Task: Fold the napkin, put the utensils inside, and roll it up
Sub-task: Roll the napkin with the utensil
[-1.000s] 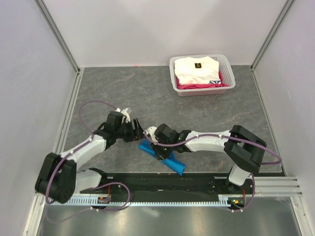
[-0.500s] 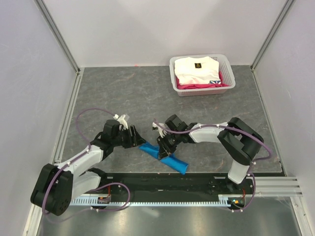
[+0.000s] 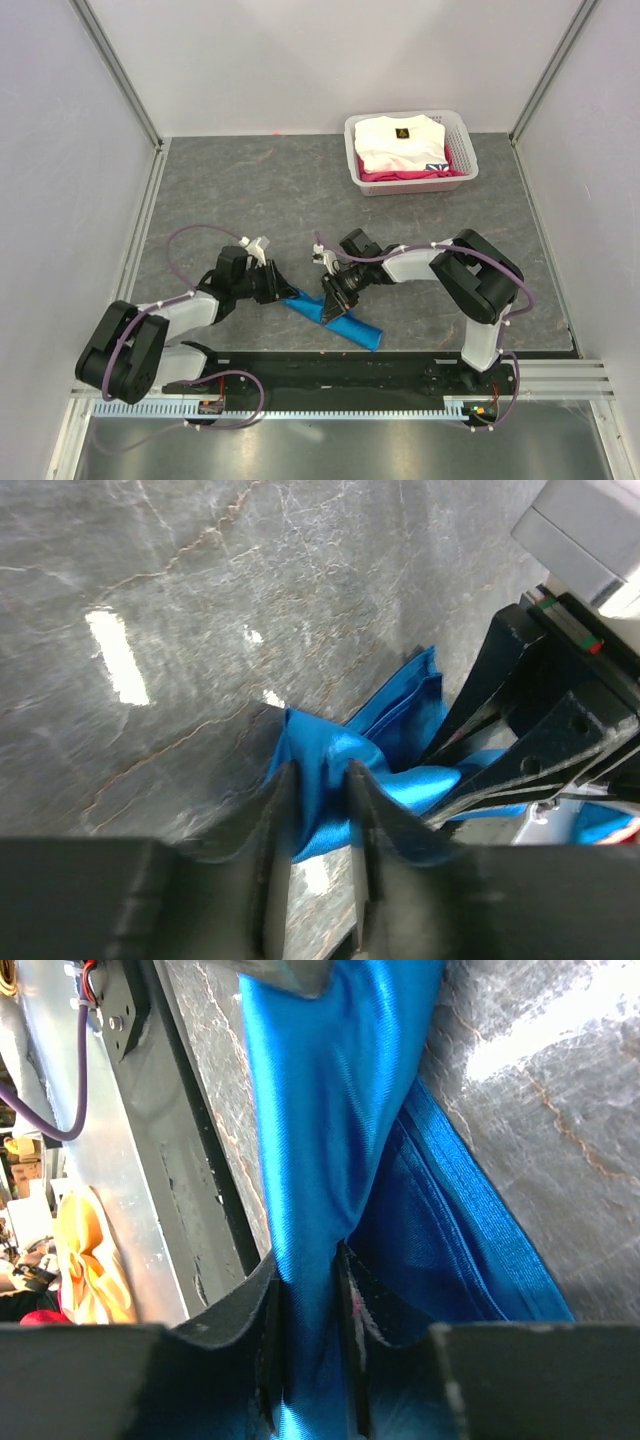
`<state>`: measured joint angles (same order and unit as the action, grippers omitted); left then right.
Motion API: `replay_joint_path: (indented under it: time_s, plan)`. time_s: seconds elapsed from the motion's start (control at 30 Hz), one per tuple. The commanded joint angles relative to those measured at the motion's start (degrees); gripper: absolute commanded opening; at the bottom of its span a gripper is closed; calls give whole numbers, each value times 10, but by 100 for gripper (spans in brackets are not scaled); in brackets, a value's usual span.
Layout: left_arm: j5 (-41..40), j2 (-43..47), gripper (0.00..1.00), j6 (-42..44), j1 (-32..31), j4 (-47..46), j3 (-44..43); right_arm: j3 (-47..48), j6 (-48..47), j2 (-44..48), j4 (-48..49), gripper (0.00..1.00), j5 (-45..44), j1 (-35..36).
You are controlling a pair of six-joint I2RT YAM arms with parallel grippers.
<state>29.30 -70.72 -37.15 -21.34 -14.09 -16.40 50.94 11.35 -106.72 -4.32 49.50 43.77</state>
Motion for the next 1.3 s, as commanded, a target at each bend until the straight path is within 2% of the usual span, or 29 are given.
replay_joint_path:
  time_s: [0.0, 0.03, 0.1, 0.13, 0.17, 0.27, 0.37, 0.4, 0.5, 0.53, 0.63, 0.87, 1.1, 1.27]
  plan:
    - [30, -38, 18, -14, 2, -65, -4, 11, -30, -13, -13, 34, -38, 0]
    - [30, -45, 8, -14, 2, -60, -8, 14, -32, -3, -21, 37, -47, 0]
    - [26, -50, 2, -12, 2, -39, -20, 28, -38, 12, -53, 47, -81, 1]
    - [21, -50, 2, -11, 2, -32, -26, 34, -40, 31, -65, 52, -97, 1]
    - [19, -51, 2, -11, 2, -23, -31, 43, -41, 41, -88, 61, -122, 1]
    - [6, -56, 2, -11, 2, 26, -55, 57, -46, 98, -124, 71, -176, 12]
    - [-4, -71, 2, -11, 2, 77, -83, 60, -56, 156, -150, 78, -313, 62]
    - [-4, -76, 2, -8, 2, 86, -95, 58, -58, 169, -154, 78, -399, 82]
    - [1, -103, 2, -1, 2, 117, -118, 42, -55, 204, -157, 79, -526, 159]
    - [6, -112, 2, 1, 3, 122, -123, 39, -52, 214, -155, 79, -593, 176]
    - [20, -139, 2, 7, 2, 134, -140, 31, -49, 216, -148, 78, -677, 240]
    - [30, -152, 2, 10, 3, 137, -151, 52, -59, 133, -143, 70, -711, 301]
    - [29, -150, 2, 14, 4, 151, -153, 52, -78, 94, -137, 69, -744, 300]
    - [37, -150, 2, 26, 4, 151, -154, 50, -86, 74, -135, 66, -726, 287]
